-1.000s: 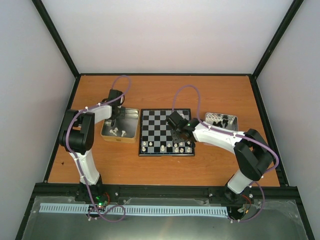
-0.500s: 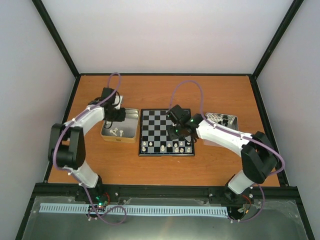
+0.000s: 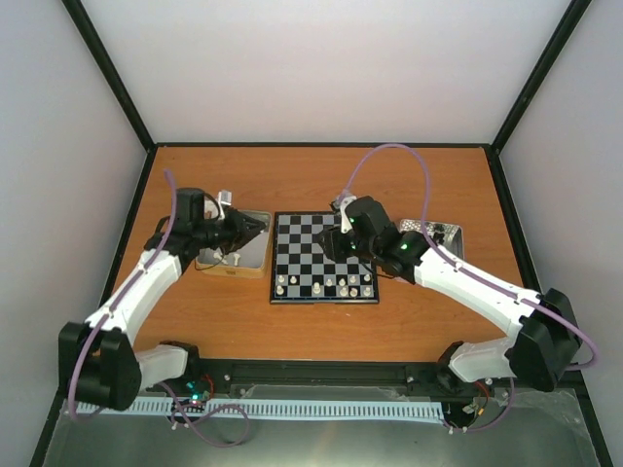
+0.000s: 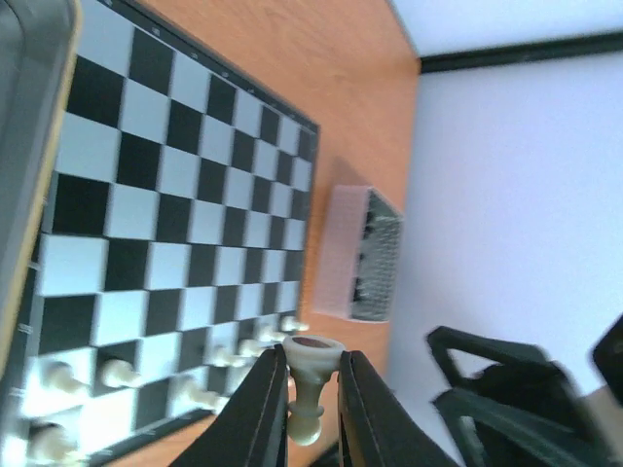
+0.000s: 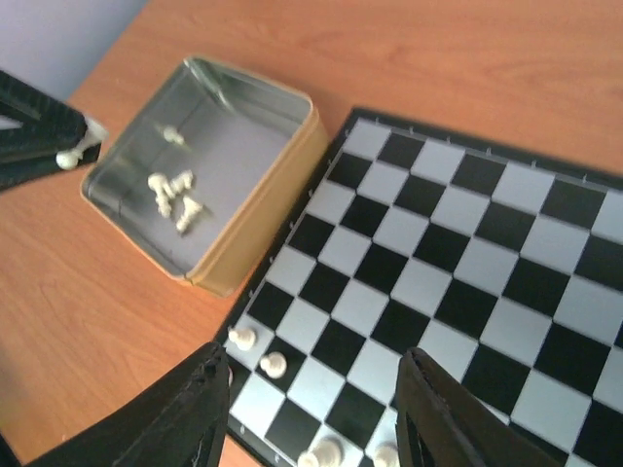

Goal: Set up the chess pieces on the board
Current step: Place the chess piece on the chessboard.

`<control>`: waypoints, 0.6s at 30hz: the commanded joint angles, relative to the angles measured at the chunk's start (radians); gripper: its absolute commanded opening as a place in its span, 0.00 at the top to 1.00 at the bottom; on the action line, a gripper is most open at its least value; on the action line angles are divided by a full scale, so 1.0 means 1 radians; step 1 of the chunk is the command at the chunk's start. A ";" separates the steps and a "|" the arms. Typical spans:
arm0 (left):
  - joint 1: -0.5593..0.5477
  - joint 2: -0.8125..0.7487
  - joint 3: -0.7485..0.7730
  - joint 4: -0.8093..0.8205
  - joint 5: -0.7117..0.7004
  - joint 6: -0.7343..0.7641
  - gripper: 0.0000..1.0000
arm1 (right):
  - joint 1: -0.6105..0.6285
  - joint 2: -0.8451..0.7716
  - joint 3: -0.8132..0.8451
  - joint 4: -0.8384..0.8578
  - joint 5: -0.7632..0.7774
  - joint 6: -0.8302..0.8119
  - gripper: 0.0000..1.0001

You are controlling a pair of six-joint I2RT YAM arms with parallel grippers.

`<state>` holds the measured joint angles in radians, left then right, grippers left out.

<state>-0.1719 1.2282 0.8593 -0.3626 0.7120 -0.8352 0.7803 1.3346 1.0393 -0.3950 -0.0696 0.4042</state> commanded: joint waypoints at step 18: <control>-0.113 -0.197 -0.062 0.271 -0.057 -0.906 0.97 | 0.169 0.091 0.154 0.276 0.125 -0.013 0.41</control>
<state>-0.2817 1.0382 0.7971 -0.1070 0.6605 -1.6878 0.9268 1.3754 1.1313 -0.1127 0.0410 0.4038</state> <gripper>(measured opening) 0.107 0.589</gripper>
